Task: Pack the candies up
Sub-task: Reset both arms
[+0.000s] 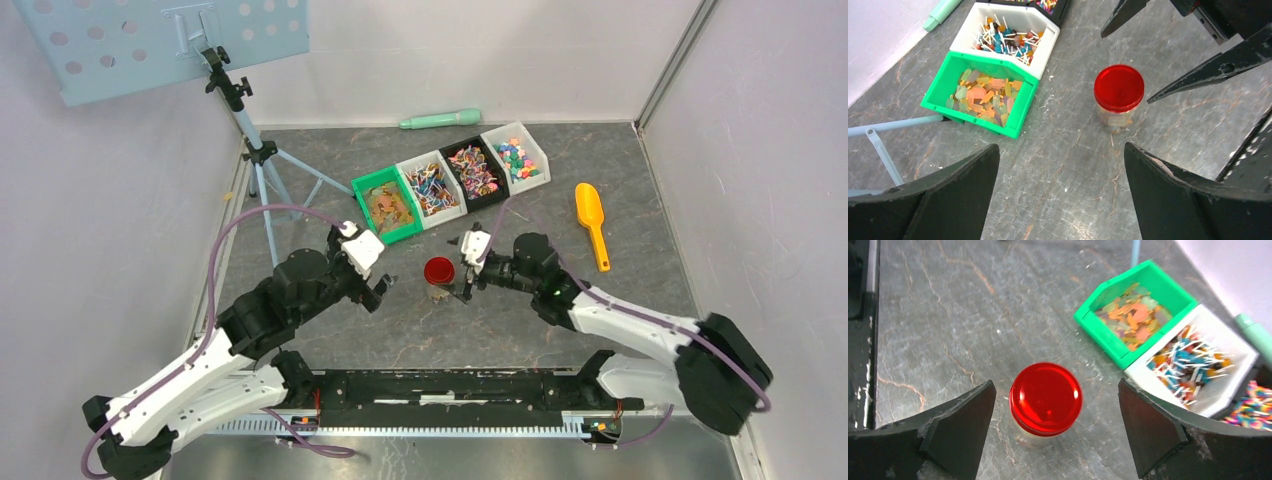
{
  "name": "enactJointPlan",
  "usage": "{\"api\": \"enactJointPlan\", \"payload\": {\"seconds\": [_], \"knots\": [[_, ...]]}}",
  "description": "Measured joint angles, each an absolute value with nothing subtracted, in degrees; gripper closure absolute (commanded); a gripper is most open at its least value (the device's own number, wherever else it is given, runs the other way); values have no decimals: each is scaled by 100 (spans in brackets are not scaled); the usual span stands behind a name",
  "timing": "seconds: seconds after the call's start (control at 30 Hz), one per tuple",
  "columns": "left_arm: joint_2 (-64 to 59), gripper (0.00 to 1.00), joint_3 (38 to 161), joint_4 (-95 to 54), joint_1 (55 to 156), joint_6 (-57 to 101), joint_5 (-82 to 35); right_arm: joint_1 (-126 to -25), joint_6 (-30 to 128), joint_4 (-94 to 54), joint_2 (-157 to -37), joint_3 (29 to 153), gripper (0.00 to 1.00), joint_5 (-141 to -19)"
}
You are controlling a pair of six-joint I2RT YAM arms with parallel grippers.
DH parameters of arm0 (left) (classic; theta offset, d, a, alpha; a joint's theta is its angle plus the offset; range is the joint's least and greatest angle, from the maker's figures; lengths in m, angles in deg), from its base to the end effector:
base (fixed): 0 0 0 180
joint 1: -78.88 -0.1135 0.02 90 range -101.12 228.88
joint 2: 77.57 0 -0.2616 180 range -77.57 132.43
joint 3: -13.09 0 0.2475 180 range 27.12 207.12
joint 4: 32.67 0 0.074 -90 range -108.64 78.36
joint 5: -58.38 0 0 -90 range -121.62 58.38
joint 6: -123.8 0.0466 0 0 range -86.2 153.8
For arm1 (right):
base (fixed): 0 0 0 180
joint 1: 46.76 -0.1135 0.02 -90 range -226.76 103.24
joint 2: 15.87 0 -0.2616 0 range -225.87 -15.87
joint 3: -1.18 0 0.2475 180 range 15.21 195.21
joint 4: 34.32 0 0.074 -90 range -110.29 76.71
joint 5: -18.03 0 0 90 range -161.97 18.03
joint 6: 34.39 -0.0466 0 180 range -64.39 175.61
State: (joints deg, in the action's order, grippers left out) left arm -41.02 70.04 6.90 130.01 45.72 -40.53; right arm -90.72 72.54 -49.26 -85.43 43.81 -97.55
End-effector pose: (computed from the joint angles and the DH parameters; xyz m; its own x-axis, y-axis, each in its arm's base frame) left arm 0.1030 -0.1163 0.3161 -0.0617 0.4017 -0.9137 0.7053 0.6653 0.2449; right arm 0.1752 0.1969 0.2224 0.1278 -0.2417 -0.9619 -0.9334 0.2987 -0.1990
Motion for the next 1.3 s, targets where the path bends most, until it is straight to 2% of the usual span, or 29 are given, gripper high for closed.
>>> {"api": "enactJointPlan", "payload": {"seconds": [0.17,0.37,0.57,0.73,0.93,1.3], "knots": [[-4056,0,7504,876,13001,4012,-4119,-9075,6966,-3788,-7426,4803,2,-9207],[-4423,0,7559,999,13001,3411,-4416,-9072,6137,-2175,-6726,5498,2,-8039],[-5135,0,7465,1003,13001,2904,-4632,-9072,5175,-1165,-5695,5408,2,-6896],[-5337,0,7312,1007,13001,2472,-4704,-9072,5088,-603,-4851,5338,2,-5712],[-5321,0,7238,1173,13001,2194,-4807,-9066,5108,7,-4692,5515,2,-4726],[-5339,0,7238,1302,13001,1956,-4940,-9061,4891,359,-4464,5504,2,-4319]]}}
